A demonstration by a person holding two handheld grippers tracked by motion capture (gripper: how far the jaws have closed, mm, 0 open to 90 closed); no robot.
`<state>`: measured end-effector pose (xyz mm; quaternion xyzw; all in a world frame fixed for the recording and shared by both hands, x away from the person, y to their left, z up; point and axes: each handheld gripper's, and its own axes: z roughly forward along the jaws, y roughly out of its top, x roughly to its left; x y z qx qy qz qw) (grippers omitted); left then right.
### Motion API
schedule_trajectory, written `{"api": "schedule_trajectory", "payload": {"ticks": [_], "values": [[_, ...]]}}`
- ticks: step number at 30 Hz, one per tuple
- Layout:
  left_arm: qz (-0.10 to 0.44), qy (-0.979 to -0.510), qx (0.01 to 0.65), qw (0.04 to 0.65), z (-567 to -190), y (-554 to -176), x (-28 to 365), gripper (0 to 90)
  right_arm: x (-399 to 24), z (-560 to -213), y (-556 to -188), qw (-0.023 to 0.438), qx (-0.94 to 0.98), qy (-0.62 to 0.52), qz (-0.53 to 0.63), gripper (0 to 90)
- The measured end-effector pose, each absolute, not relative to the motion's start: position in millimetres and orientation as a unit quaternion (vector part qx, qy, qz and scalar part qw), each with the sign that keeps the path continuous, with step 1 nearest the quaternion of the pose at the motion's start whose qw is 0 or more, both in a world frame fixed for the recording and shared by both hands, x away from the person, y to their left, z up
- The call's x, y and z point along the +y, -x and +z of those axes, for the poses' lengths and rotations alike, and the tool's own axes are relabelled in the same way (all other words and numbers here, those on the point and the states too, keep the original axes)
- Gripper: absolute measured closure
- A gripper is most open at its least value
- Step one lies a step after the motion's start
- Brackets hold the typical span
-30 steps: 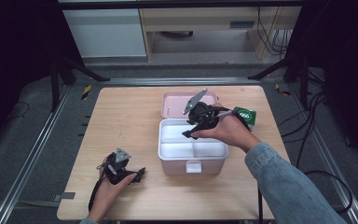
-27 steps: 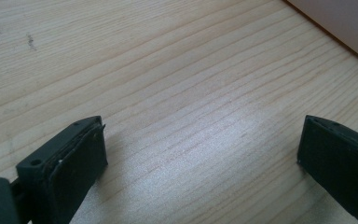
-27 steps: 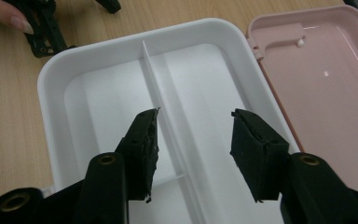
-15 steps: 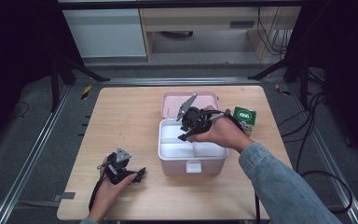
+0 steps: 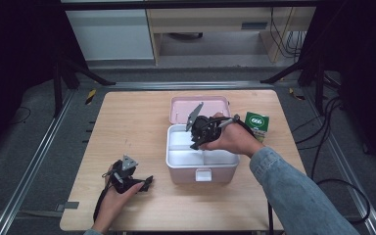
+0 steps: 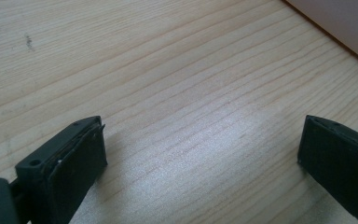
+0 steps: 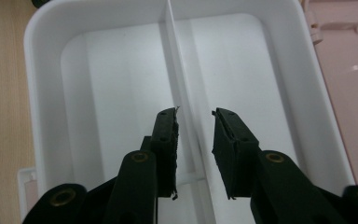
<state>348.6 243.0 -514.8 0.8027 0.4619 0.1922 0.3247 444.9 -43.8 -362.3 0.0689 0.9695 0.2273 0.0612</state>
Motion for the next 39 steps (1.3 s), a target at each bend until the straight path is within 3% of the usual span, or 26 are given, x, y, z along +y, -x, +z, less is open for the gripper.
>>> {"api": "schedule_trajectory", "payload": {"ticks": [20, 28, 39], "values": [[0.191, -0.804, 0.461, 0.324, -515, -348, 243, 0.1, -34, -370, -455, 0.033, 0.987, -0.024, 0.156, 76.0], [0.191, -0.804, 0.461, 0.324, -515, -348, 243, 0.2, -32, -371, -458, 0.025, 0.988, -0.014, 0.150, 86.9], [0.191, -0.804, 0.460, 0.324, -515, -348, 243, 0.2, -38, -368, -458, 0.025, 0.984, 0.002, 0.174, 89.5]]}}
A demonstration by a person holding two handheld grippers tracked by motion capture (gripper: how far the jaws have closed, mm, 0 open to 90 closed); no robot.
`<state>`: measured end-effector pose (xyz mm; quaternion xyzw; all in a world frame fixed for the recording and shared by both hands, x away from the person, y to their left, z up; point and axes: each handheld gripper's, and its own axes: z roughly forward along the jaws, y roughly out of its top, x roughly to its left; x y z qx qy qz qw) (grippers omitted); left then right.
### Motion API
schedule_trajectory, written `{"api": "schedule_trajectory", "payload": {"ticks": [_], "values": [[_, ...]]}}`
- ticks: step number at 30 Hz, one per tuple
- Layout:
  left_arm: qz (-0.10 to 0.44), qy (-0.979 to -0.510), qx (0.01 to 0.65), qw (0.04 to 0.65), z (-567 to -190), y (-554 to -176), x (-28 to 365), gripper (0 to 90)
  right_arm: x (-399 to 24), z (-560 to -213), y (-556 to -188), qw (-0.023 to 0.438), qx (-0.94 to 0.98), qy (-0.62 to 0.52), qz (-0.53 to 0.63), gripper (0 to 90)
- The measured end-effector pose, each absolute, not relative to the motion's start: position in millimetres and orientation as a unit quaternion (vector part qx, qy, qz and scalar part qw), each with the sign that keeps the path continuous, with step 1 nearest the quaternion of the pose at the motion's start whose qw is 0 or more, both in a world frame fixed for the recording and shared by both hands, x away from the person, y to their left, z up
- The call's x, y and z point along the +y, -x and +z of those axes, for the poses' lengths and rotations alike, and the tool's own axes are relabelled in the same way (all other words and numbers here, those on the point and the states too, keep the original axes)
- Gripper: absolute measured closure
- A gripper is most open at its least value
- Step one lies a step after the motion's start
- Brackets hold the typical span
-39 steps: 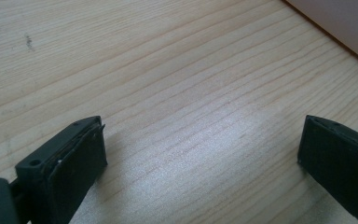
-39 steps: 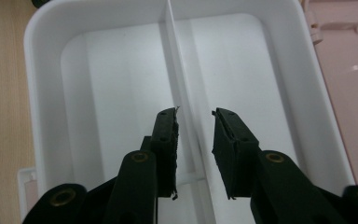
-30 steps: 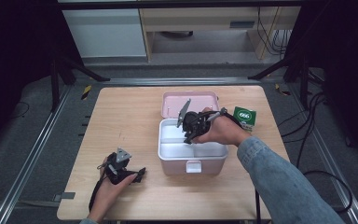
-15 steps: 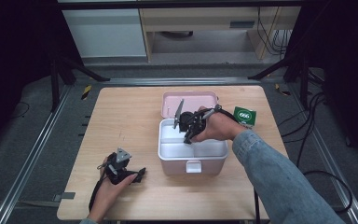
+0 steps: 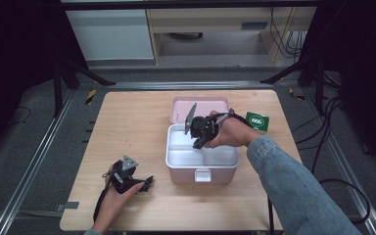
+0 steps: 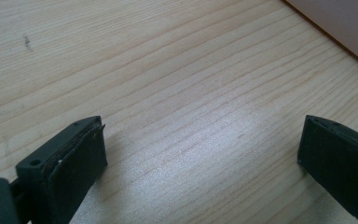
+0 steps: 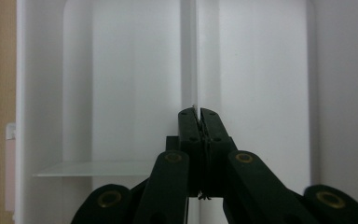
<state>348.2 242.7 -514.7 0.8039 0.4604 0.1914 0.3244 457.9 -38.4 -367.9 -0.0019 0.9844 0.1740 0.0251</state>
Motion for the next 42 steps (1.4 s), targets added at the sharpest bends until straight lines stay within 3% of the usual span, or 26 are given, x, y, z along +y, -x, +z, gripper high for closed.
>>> {"api": "schedule_trajectory", "payload": {"ticks": [18, 32, 42], "values": [[0.191, -0.804, 0.460, 0.324, -515, -348, 243, 0.2, -62, -337, -456, 0.045, 0.965, -0.020, 0.256, 89.9], [0.191, -0.803, 0.461, 0.325, -515, -348, 243, 0.2, -91, -298, -455, 0.095, 0.940, -0.077, 0.317, 90.0], [0.191, -0.803, 0.461, 0.325, -515, -348, 243, 0.2, -119, -288, -459, 0.128, 0.930, -0.123, 0.320, 90.0]]}}
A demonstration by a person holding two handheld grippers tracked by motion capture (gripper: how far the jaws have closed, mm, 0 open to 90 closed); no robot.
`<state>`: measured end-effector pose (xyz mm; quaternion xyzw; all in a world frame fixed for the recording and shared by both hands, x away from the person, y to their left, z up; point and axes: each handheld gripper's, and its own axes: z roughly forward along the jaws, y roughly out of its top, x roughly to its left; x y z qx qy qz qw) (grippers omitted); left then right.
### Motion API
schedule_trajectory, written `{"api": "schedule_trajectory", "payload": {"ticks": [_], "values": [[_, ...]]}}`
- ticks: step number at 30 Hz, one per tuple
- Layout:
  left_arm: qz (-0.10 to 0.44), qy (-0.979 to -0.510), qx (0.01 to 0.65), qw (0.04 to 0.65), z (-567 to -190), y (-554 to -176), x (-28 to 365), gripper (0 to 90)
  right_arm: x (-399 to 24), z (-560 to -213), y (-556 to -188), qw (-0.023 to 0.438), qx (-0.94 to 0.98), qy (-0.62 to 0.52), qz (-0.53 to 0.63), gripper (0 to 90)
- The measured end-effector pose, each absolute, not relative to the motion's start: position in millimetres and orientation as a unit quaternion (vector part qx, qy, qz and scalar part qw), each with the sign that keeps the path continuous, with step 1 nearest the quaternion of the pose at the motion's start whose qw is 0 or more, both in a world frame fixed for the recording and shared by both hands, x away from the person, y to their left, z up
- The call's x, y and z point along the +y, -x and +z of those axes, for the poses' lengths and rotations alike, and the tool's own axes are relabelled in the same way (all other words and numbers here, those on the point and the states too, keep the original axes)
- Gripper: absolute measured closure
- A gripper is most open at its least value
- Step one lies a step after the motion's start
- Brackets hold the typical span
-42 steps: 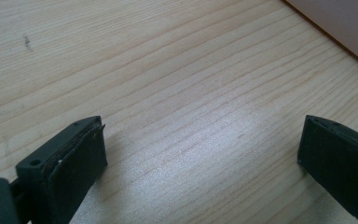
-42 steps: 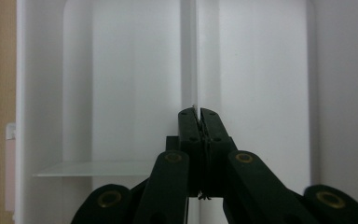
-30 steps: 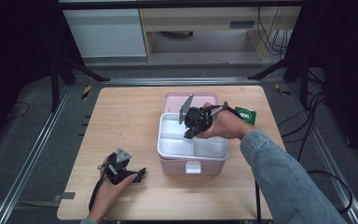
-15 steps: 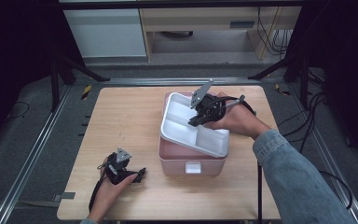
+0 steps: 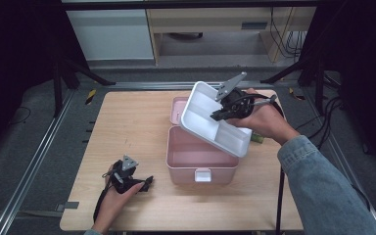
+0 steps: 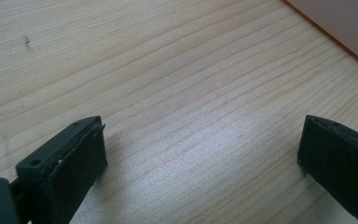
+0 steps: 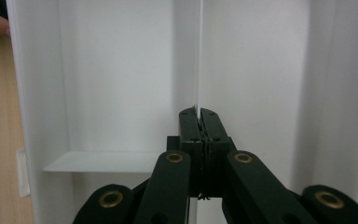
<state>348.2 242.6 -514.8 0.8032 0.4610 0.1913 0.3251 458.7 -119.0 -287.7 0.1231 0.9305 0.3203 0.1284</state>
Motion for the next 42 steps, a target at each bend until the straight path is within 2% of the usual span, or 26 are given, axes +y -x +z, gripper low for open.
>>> {"api": "schedule_trajectory", "payload": {"ticks": [17, 31, 42], "values": [[0.191, -0.804, 0.460, 0.324, -515, -348, 243, 0.2, -191, -283, -451, 0.156, 0.913, -0.195, 0.323, 90.0], [0.192, -0.803, 0.461, 0.324, -515, -348, 243, 0.1, -247, -311, -428, 0.148, 0.911, -0.247, 0.296, 90.0], [0.192, -0.804, 0.460, 0.324, -515, -349, 242, 0.1, -283, -349, -411, 0.130, 0.911, -0.281, 0.274, 90.0]]}}
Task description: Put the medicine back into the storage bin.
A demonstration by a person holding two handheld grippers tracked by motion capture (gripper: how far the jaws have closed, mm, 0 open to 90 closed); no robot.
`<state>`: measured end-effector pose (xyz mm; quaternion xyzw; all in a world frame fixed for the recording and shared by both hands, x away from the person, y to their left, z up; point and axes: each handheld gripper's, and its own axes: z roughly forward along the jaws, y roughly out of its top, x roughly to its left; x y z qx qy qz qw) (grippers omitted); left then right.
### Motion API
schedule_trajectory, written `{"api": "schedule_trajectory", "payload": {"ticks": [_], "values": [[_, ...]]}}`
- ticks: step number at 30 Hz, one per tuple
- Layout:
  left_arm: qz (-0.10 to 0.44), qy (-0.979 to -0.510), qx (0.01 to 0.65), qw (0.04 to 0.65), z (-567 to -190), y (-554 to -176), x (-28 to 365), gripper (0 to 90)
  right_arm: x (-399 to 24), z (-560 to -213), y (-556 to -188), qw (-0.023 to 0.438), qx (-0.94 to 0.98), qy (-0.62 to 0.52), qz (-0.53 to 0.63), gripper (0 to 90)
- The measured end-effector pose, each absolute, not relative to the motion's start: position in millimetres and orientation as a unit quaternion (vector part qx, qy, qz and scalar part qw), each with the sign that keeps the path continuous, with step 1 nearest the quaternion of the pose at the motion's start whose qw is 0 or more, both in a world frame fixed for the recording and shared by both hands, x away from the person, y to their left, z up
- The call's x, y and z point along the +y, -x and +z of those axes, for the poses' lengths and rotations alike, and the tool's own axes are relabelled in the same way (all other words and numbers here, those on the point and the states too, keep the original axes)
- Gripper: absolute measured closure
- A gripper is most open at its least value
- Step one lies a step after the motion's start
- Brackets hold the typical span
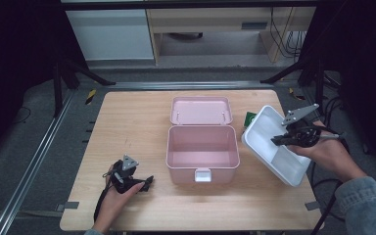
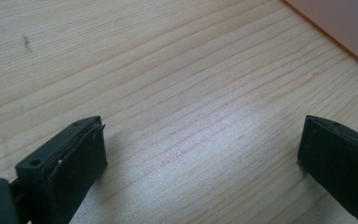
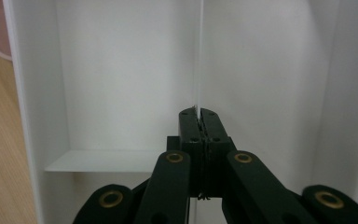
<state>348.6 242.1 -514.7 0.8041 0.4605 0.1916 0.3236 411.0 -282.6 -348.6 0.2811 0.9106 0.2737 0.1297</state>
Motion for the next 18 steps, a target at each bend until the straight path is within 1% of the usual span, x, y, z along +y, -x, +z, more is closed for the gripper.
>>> {"api": "schedule_trajectory", "payload": {"ticks": [9, 17, 18], "values": [[0.192, -0.804, 0.461, 0.324, -515, -349, 242, 0.1, -290, -365, -400, 0.119, 0.912, -0.290, 0.263, 90.0], [0.192, -0.804, 0.461, 0.324, -515, -349, 241, 0.1, -295, -388, -388, 0.104, 0.917, -0.293, 0.251, 90.0], [0.192, -0.804, 0.460, 0.324, -515, -349, 241, 0.1, -296, -396, -385, 0.098, 0.918, -0.295, 0.244, 90.0]]}}
